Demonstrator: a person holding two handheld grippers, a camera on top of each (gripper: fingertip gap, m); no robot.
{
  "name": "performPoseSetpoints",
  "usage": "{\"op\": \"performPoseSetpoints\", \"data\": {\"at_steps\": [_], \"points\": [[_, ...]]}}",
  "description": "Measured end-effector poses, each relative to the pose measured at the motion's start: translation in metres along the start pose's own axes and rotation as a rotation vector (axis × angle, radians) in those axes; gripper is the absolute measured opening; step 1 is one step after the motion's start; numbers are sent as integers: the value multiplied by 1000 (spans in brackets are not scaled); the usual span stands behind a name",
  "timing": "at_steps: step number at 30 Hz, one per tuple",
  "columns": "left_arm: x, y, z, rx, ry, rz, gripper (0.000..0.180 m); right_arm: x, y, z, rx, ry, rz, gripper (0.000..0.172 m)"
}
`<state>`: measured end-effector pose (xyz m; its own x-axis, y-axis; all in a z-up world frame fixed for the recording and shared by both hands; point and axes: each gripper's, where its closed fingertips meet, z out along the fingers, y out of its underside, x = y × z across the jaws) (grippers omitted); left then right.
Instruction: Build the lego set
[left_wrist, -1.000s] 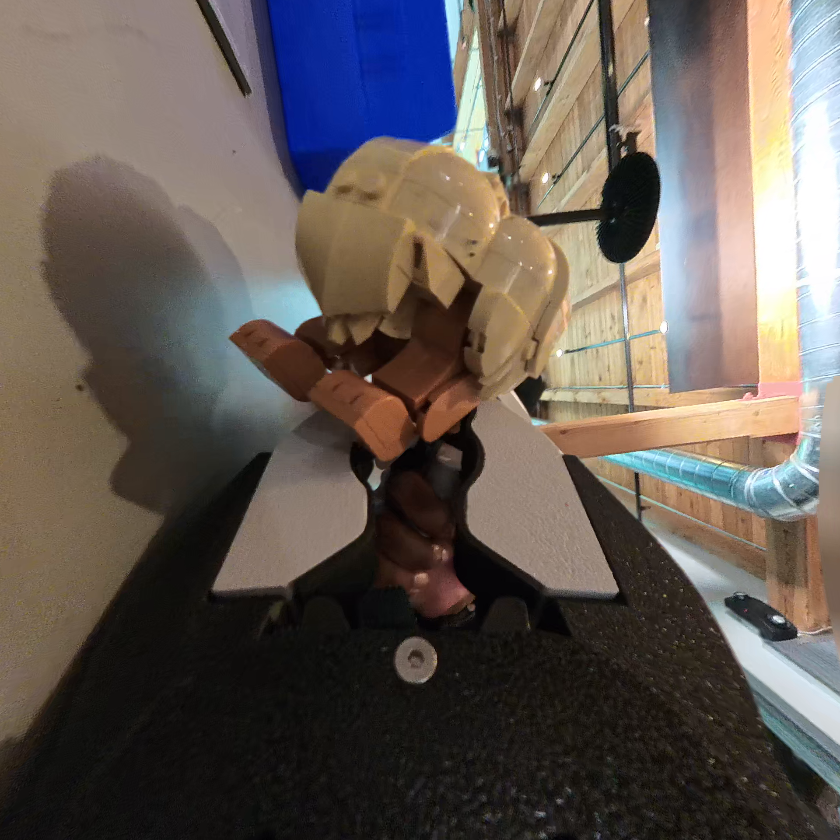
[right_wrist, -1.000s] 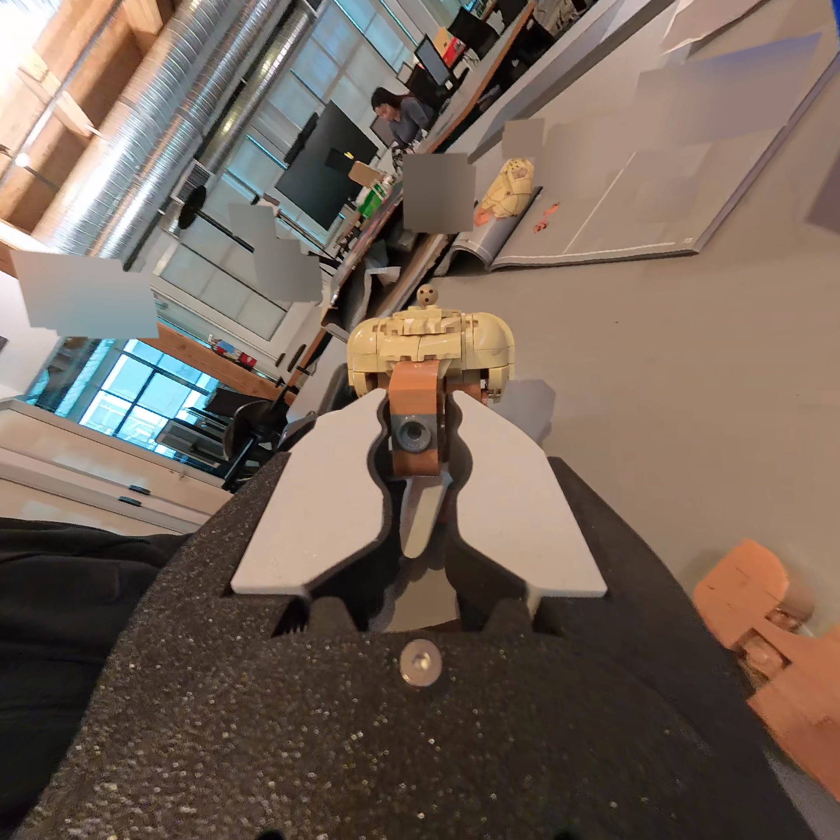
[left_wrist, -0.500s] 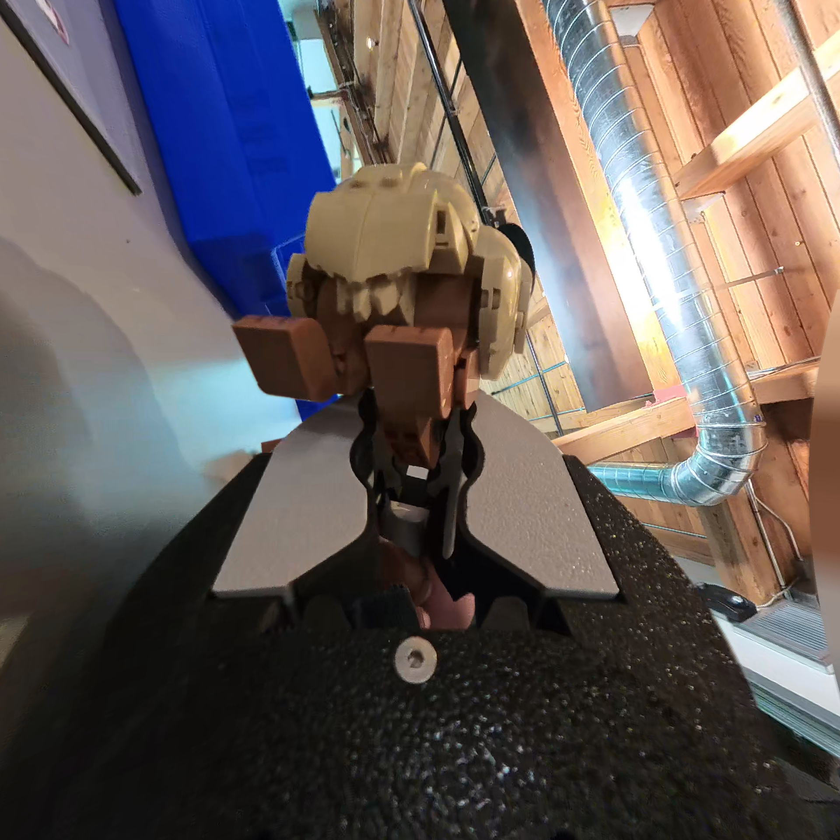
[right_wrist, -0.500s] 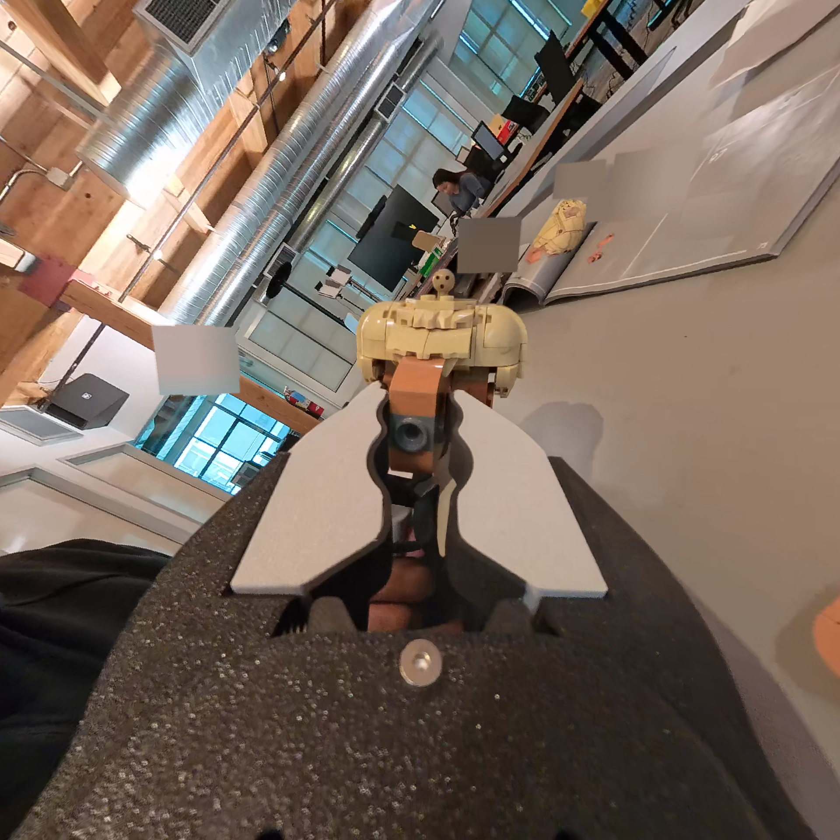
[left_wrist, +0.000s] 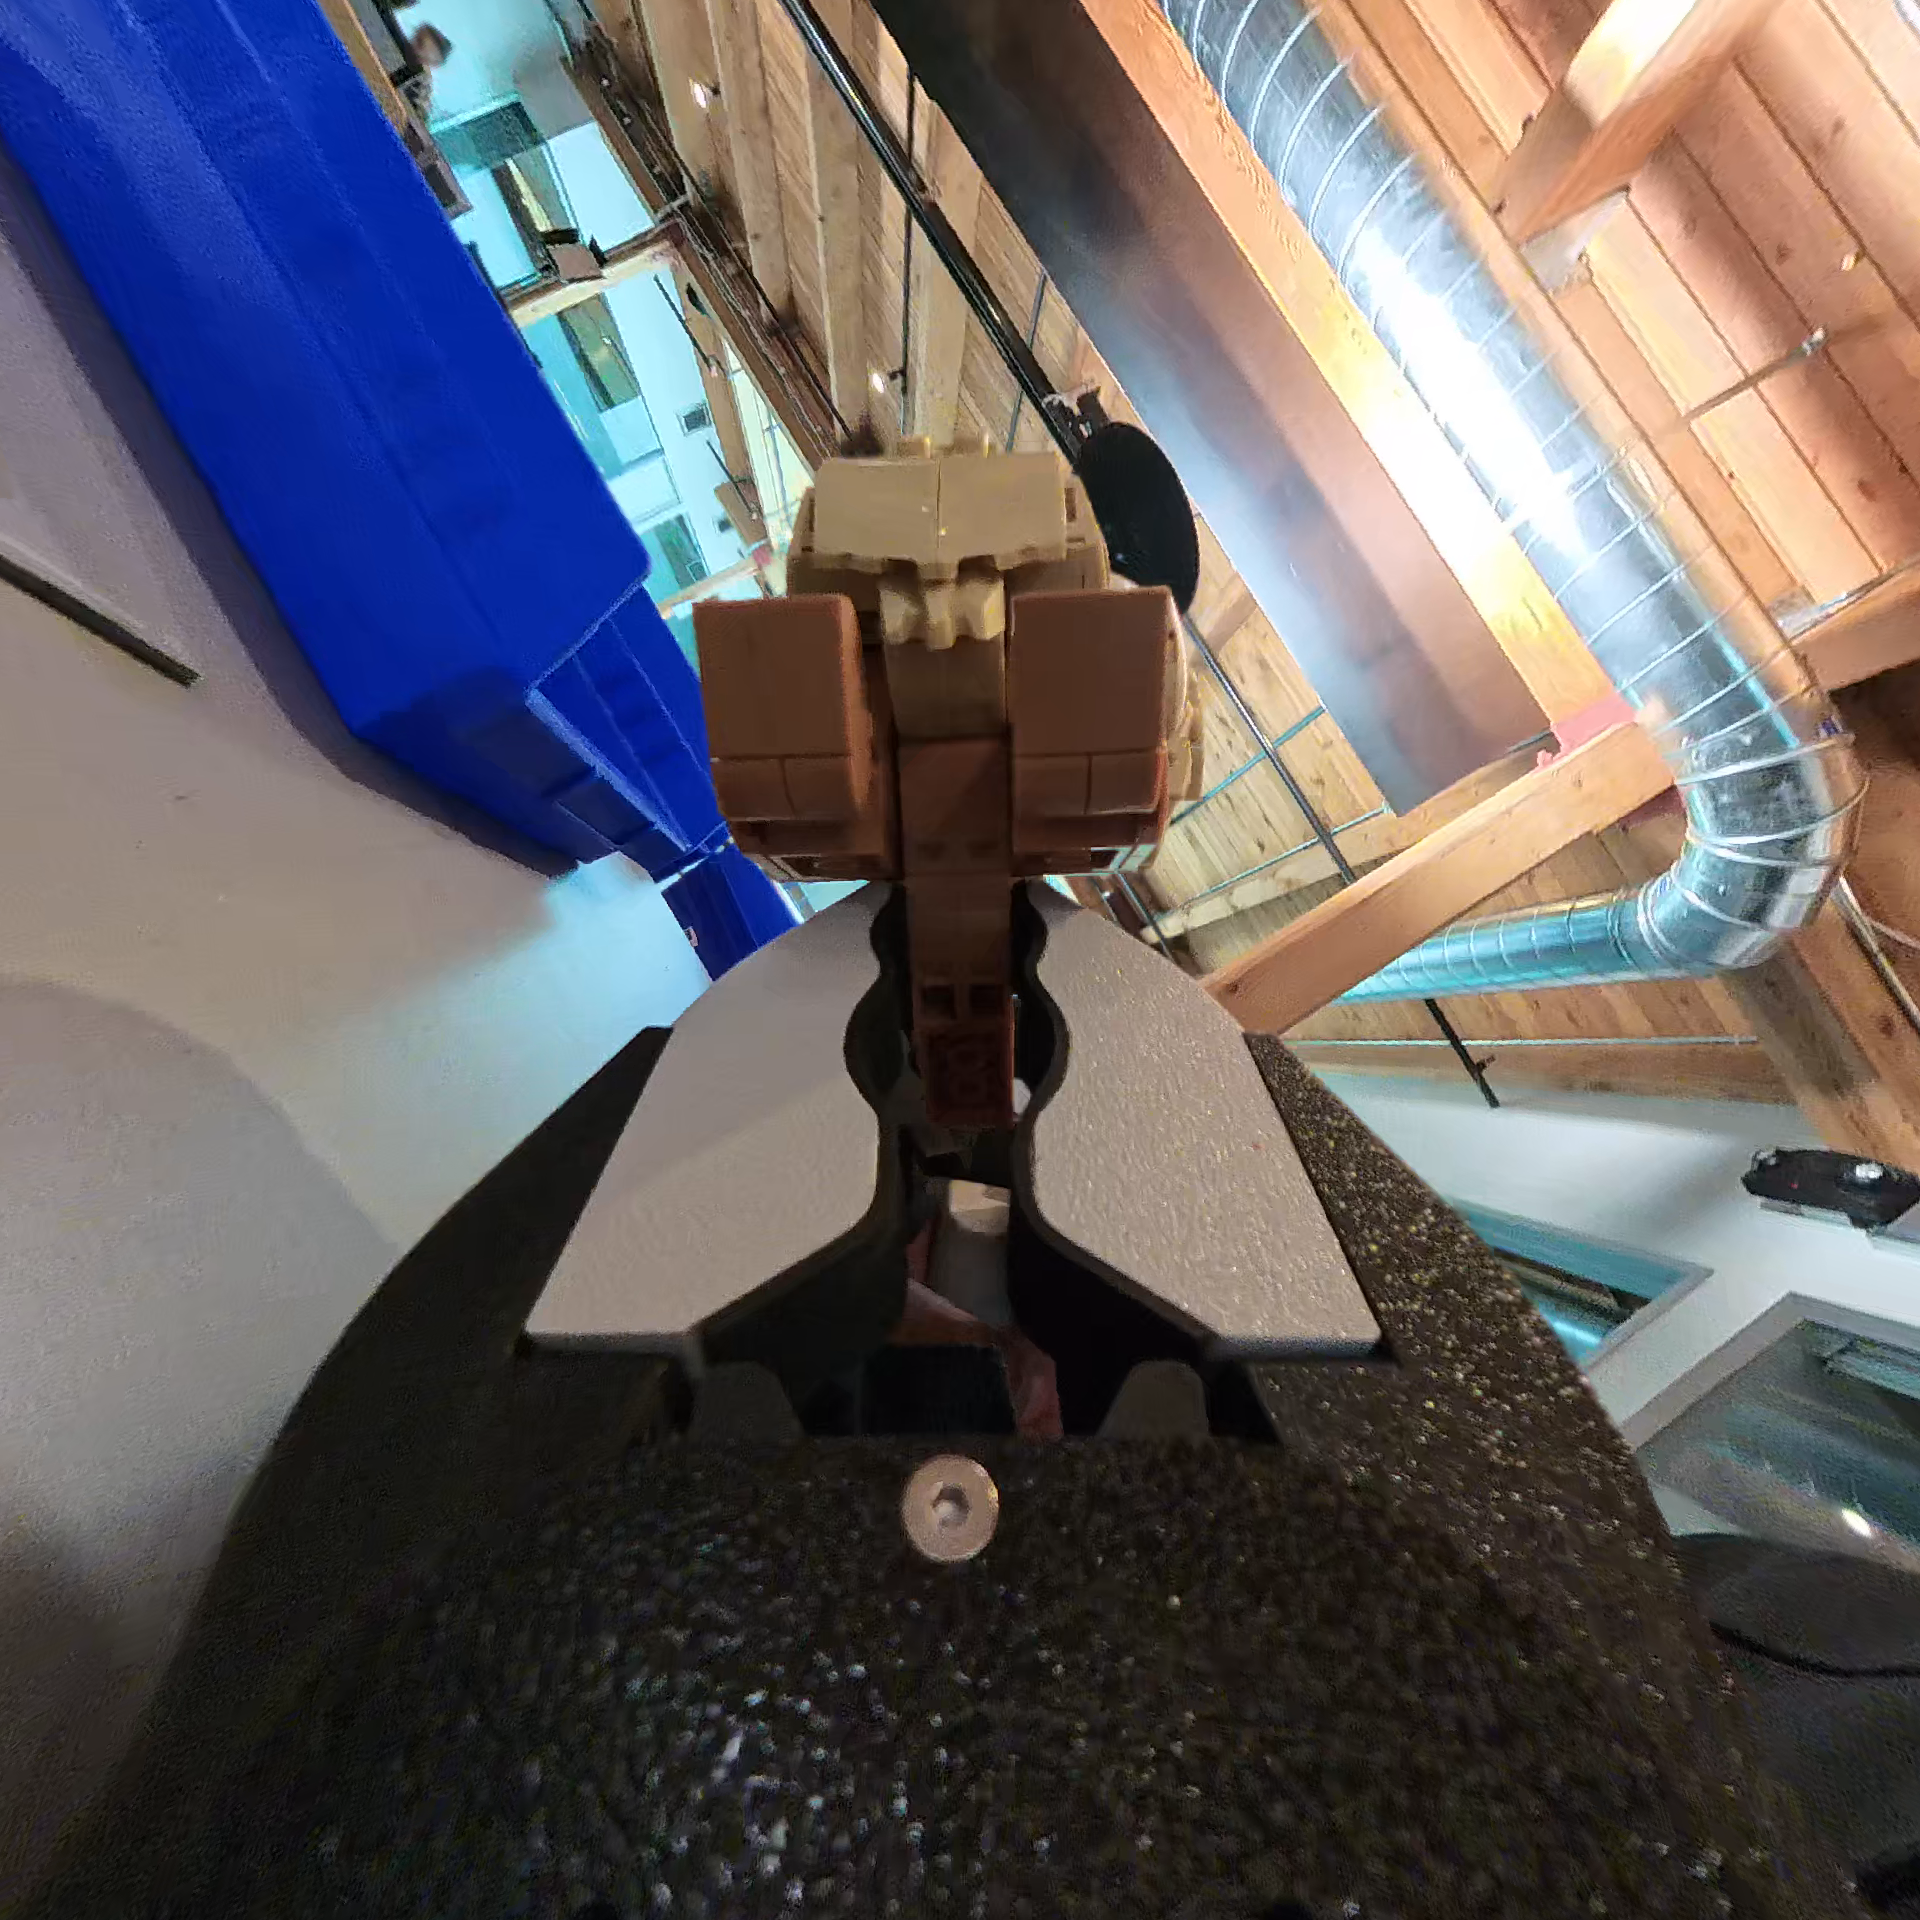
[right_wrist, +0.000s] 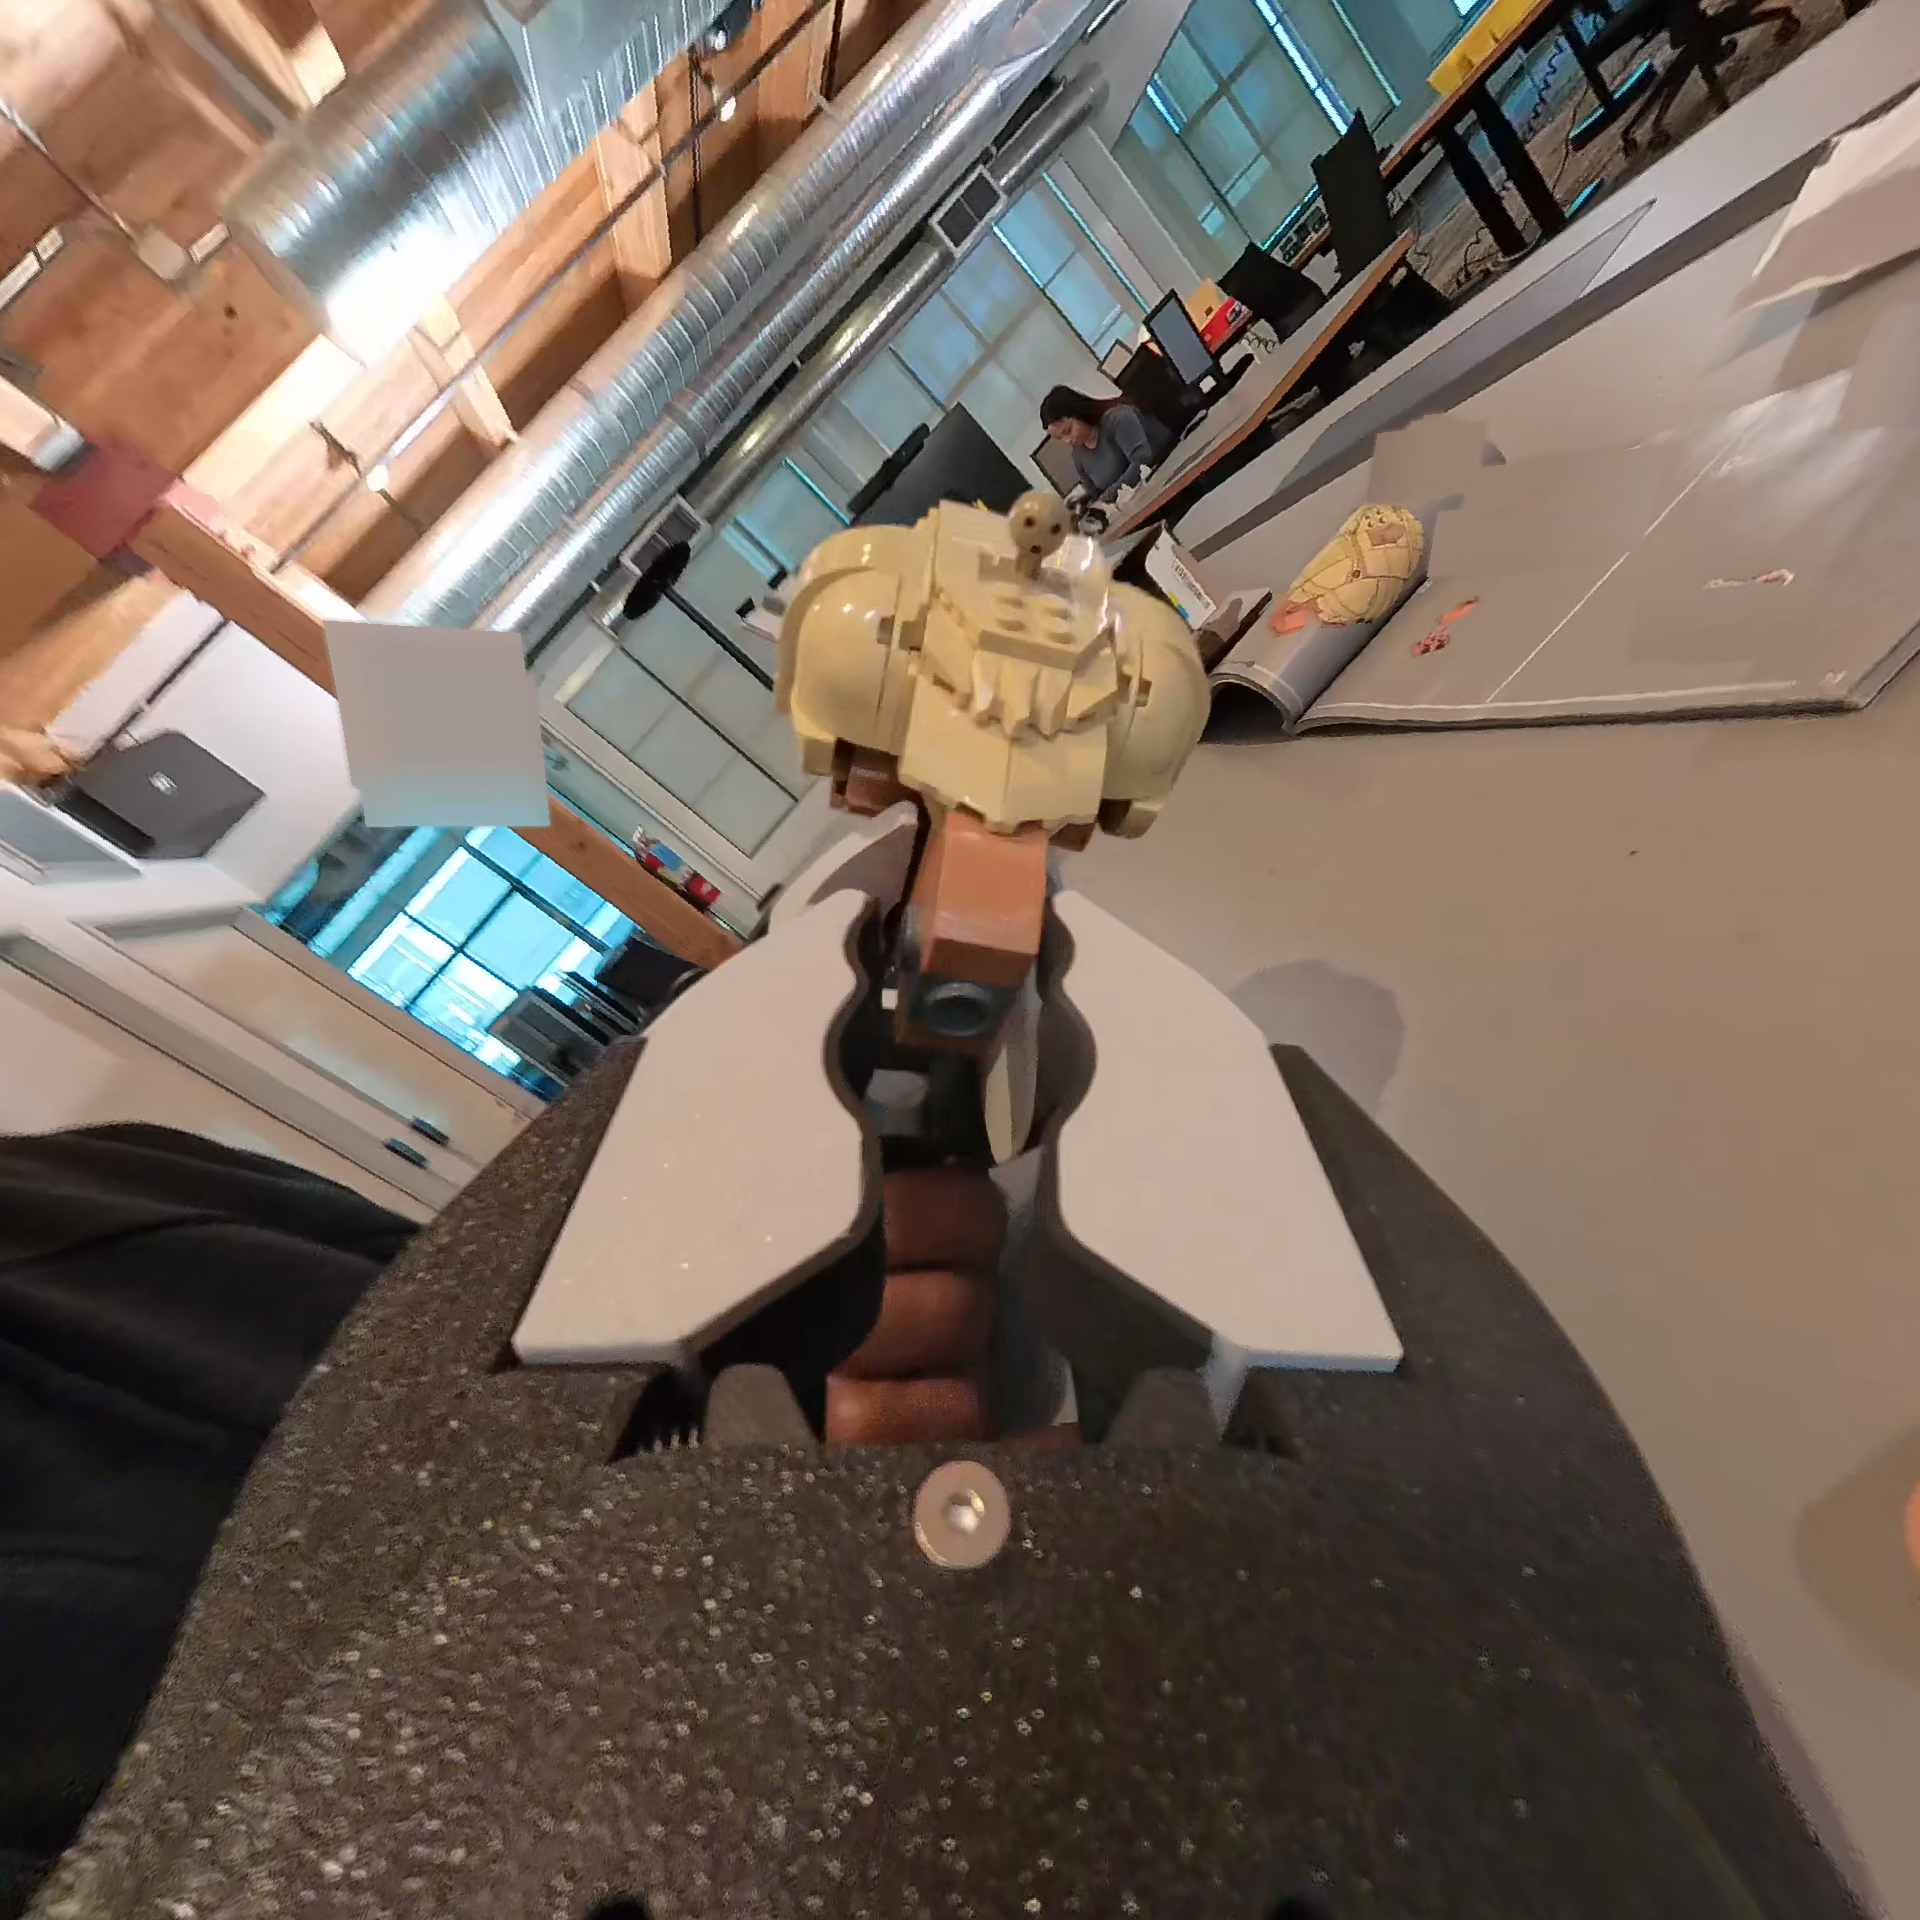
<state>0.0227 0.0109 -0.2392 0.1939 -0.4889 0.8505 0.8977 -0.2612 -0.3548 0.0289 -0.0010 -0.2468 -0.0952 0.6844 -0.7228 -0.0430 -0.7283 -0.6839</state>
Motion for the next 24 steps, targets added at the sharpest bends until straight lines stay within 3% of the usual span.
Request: {"op": "performPoseSetpoints", "data": {"at_steps": [6, 10, 13, 22, 24], "points": [[2, -10, 3, -63, 40, 49, 17, 3, -14, -42, -84, 91, -261, 44], [3, -13, 4, -108, 96, -9, 17, 51, -29, -106, -297, 402, -557, 45], [4, -11, 6, -142, 147, -74, 17, 78, -27, -143, -484, 508, -624, 48], [3, 0, 16, -230, 179, -114, 17, 119, 3, -152, -819, 452, -698, 55], [0, 0, 18, -234, 162, -126, 17, 120, 9, -145, -853, 403, -744, 47]]}}
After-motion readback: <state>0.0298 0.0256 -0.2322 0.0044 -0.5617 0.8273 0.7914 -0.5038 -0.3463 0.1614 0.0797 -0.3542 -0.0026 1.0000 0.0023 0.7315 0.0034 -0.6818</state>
